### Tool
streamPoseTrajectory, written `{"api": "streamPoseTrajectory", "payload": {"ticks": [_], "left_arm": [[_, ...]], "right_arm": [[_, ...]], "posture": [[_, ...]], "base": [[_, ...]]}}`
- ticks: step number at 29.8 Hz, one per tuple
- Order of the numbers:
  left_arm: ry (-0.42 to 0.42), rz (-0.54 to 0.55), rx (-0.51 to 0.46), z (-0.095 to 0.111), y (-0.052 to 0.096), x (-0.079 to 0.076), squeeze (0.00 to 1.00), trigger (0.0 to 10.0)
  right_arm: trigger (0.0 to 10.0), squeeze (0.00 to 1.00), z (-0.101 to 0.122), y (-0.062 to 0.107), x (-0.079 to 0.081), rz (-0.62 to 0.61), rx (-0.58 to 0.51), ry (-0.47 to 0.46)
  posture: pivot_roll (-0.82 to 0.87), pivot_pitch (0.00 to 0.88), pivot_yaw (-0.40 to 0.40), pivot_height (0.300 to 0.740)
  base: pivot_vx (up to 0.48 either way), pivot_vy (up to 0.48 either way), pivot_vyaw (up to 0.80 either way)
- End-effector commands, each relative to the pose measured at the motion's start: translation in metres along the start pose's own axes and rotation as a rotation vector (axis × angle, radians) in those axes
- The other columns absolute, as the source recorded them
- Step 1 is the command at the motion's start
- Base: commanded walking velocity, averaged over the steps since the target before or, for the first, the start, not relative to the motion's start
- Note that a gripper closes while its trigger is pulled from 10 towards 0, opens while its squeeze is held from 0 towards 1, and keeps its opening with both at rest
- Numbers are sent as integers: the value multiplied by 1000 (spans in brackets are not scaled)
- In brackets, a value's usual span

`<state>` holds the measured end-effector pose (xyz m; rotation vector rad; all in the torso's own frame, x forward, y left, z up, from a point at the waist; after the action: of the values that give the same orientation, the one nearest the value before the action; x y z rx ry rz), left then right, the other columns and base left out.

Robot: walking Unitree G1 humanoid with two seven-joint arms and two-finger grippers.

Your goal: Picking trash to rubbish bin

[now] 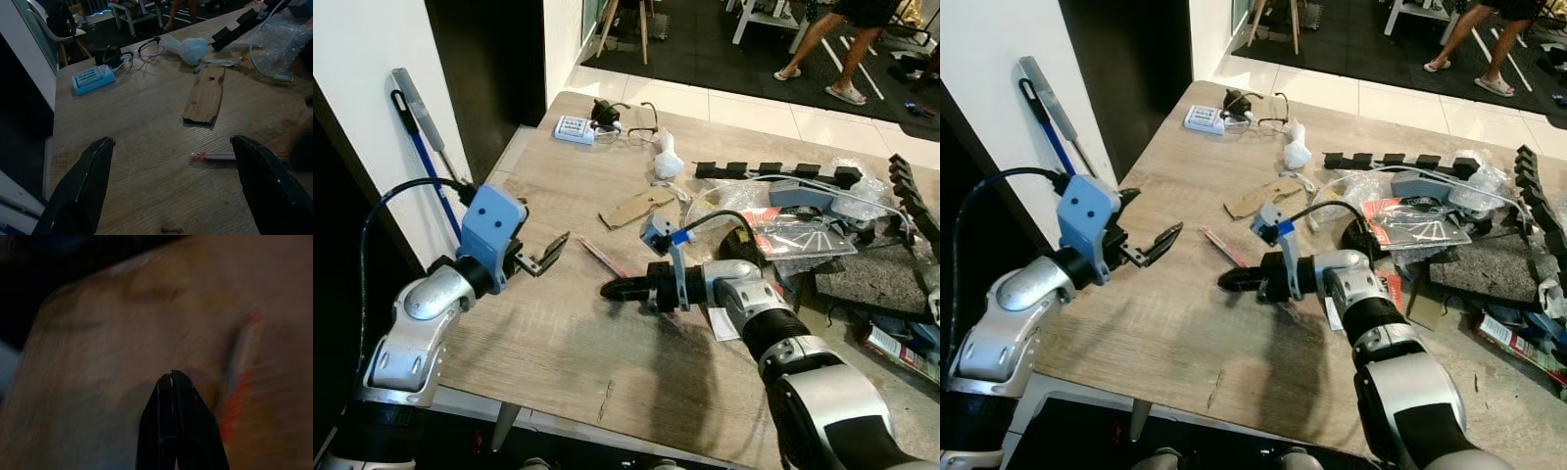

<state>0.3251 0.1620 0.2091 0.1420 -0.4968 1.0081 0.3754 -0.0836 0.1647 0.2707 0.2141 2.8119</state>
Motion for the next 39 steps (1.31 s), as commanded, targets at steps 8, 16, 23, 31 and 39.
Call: {"api": "streamPoseTrajectory", "payload": {"ticks": [8, 16, 23, 31, 39], "left_arm": [[29, -25, -17, 1, 0, -18, 0, 10000], [42, -32, -19, 0, -1, -24, 0, 10000], [52, -35, -24, 0, -1, -26, 0, 10000], [83, -121, -44, 3, 1, -42, 0, 10000], [113, -207, -22, -1, 3, -53, 0, 10000]], "right_arm": [[10000, 1000, 8, 7, -4, -127, -94, 111], [10000, 1000, -21, -4, 5, -142, -77, 56], [10000, 1000, -36, -16, 9, -229, -61, 91], [10000, 0, -50, -27, 15, -259, 7, 135], [10000, 0, -46, -31, 12, -293, -12, 91]], "posture": [[11, 181, -90, 740], [10, 177, -92, 740], [13, 169, -95, 740], [16, 166, -98, 740], [16, 152, -99, 740]], "base": [[0, 0, 0], [0, 0, 0], [0, 0, 0], [0, 0, 0], [0, 0, 0]]}}
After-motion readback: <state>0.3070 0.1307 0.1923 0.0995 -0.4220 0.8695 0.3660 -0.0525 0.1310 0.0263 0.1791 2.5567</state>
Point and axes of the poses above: a point about 5 cm out from each wrist's last joint towards the gripper, its own y axis pointing back from the gripper into the wrist, its own z axis along the axis of the wrist's last joint, x = y × z, the point moved 2 cm from there along -y, pointing out of the wrist towards the gripper, and after that the axes turned 5 degrees about -y, right-handed, at the moved point
